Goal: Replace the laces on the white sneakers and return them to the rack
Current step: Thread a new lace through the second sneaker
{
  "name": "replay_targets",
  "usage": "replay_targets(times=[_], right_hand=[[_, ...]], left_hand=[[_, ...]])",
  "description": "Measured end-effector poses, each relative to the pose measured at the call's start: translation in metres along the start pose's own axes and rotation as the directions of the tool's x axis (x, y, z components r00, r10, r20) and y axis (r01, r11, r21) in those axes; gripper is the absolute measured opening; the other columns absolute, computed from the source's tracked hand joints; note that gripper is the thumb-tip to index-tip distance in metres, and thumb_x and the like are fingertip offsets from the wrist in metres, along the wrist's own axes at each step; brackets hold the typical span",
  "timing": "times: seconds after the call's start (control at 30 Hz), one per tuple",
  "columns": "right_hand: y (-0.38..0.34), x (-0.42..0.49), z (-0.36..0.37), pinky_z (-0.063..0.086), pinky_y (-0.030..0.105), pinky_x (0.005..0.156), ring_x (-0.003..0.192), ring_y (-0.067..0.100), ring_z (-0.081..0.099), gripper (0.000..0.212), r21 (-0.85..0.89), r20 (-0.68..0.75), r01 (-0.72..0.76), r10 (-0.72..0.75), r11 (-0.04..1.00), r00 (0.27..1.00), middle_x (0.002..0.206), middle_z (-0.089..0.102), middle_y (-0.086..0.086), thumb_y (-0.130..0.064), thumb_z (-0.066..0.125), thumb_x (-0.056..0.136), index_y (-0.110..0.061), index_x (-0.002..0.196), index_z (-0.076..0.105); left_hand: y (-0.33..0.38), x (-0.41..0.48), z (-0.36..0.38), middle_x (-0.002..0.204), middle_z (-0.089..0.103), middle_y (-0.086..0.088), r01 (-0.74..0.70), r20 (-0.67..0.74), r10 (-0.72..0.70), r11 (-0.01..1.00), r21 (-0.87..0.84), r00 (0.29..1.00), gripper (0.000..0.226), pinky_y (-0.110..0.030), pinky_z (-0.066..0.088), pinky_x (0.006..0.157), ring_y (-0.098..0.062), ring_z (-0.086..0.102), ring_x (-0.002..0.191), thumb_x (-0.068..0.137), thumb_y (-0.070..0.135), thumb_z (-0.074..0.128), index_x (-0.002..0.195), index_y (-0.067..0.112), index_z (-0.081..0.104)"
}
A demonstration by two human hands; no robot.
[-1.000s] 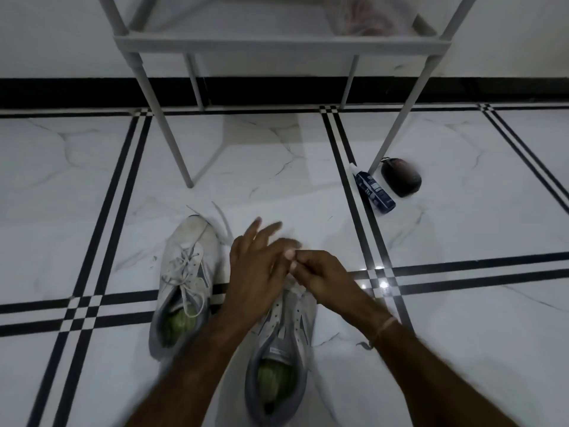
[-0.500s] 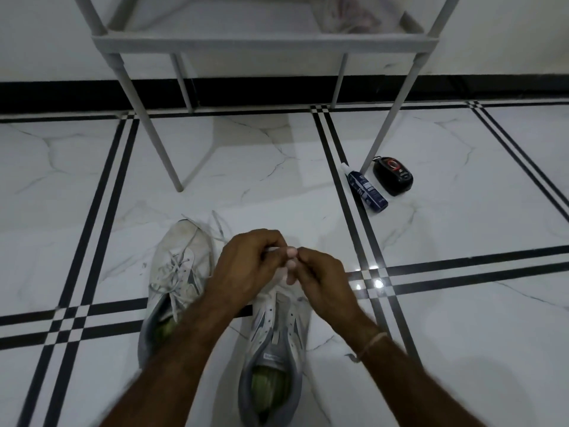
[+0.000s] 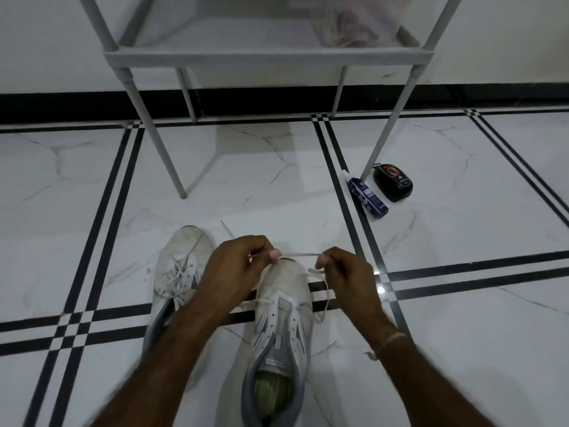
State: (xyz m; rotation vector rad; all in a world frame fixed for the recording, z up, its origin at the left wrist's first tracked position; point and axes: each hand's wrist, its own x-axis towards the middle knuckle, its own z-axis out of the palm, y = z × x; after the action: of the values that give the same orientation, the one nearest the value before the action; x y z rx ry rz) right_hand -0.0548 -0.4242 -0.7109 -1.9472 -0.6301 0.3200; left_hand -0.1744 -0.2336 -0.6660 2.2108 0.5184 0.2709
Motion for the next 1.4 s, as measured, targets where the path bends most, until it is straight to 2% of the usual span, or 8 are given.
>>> replay_targets(times=[0.13, 0.23, 0.43, 0.57, 0.77, 1.13, 1.27, 1.4], right_hand=[[0.016, 0.002, -0.012, 0.056, 0.027, 0.073, 0.082, 0.002, 0.065, 0.009, -0.142, -0.051, 0.035, -0.043, 0.989, 0.998, 0.095, 0.071, -0.014, -0.025, 0.067, 0.098, -0.023, 0.104, 0.074], [-0.003, -0.014, 0.012, 0.057, 0.019, 0.08, 0.09, -0.002, 0.066, 0.036, 0.034, 0.143, 0.063, -0.067, 0.997, 0.987, 0.126, 0.065, -0.017, -0.025, 0.065, 0.1, -0.027, 0.135, 0.062], [-0.007, -0.029, 0.037, 0.058, 0.032, 0.073, 0.079, 0.014, 0.07, 0.007, 0.125, 0.186, 0.006, -0.029, 0.992, 0.982, 0.081, 0.075, -0.006, -0.014, 0.072, 0.093, -0.014, 0.091, 0.078], [-0.007, -0.036, 0.033, 0.052, 0.016, 0.074, 0.089, 0.005, 0.07, 0.017, 0.114, 0.185, 0.011, -0.033, 0.993, 0.982, 0.095, 0.076, -0.01, -0.01, 0.073, 0.092, -0.018, 0.107, 0.078], [-0.003, -0.047, 0.039, 0.06, 0.034, 0.072, 0.087, 0.018, 0.073, 0.01, 0.186, 0.178, -0.039, 0.005, 0.982, 0.984, 0.09, 0.077, -0.007, -0.015, 0.075, 0.091, -0.017, 0.099, 0.08], [-0.002, -0.057, 0.041, 0.048, 0.012, 0.074, 0.088, 0.008, 0.069, 0.004, 0.067, 0.124, -0.024, 0.016, 0.997, 0.992, 0.087, 0.074, -0.012, -0.02, 0.076, 0.091, -0.02, 0.094, 0.079], [-0.003, -0.057, 0.037, 0.049, 0.011, 0.073, 0.083, 0.006, 0.068, 0.005, 0.09, 0.085, -0.047, 0.04, 0.995, 0.996, 0.083, 0.073, -0.011, -0.02, 0.076, 0.091, -0.016, 0.088, 0.076], [0.006, -0.061, 0.038, 0.05, 0.011, 0.071, 0.083, 0.006, 0.067, 0.004, 0.017, 0.092, -0.051, 0.049, 0.999, 0.995, 0.084, 0.071, -0.011, -0.016, 0.073, 0.093, -0.016, 0.088, 0.073]], left_hand=[[-0.018, -0.013, -0.005, 0.07, 0.07, 0.018, 0.102, 0.003, -0.102, 0.994, 0.038, 0.995, 0.015, -0.031, 0.055, 0.061, 0.0, 0.062, 0.063, 0.095, 0.025, 0.067, 0.083, 0.031, 0.075], [-0.011, -0.022, 0.011, 0.075, 0.074, 0.012, 0.111, 0.096, -0.102, 0.99, -0.09, 0.99, 0.012, -0.031, 0.058, 0.062, -0.005, 0.066, 0.063, 0.096, 0.02, 0.062, 0.091, 0.026, 0.071], [-0.005, -0.035, 0.02, 0.063, 0.071, 0.0, 0.27, 0.06, -0.263, 0.929, -0.254, 0.963, 0.013, -0.023, 0.055, 0.055, -0.008, 0.067, 0.058, 0.091, 0.014, 0.073, 0.078, 0.011, 0.071], [-0.01, -0.047, 0.025, 0.071, 0.073, -0.004, 0.319, 0.136, -0.289, 0.884, -0.342, 0.948, 0.018, -0.023, 0.056, 0.059, -0.01, 0.069, 0.064, 0.097, 0.0, 0.059, 0.091, 0.01, 0.072], [-0.005, -0.054, 0.036, 0.064, 0.071, -0.017, 0.385, 0.069, -0.406, 0.78, -0.493, 0.911, 0.012, -0.028, 0.054, 0.052, -0.019, 0.065, 0.055, 0.088, 0.004, 0.074, 0.086, -0.004, 0.065], [-0.001, -0.065, 0.045, 0.069, 0.075, -0.006, 0.372, 0.046, -0.392, 0.822, -0.43, 0.919, 0.007, -0.029, 0.058, 0.059, -0.018, 0.072, 0.063, 0.097, 0.008, 0.064, 0.092, 0.01, 0.06], [-0.005, -0.073, 0.045, 0.075, 0.072, 0.004, 0.395, -0.061, -0.425, 0.879, -0.266, 0.903, 0.012, -0.028, 0.056, 0.067, -0.009, 0.068, 0.07, 0.089, 0.024, 0.074, 0.086, 0.021, 0.063], [-0.008, -0.082, 0.05, 0.096, 0.063, 0.008, 0.435, 0.093, -0.427, 0.895, -0.1, 0.899, 0.035, -0.027, 0.055, 0.076, -0.005, 0.063, 0.087, 0.073, 0.038, 0.085, 0.095, 0.028, 0.06]])
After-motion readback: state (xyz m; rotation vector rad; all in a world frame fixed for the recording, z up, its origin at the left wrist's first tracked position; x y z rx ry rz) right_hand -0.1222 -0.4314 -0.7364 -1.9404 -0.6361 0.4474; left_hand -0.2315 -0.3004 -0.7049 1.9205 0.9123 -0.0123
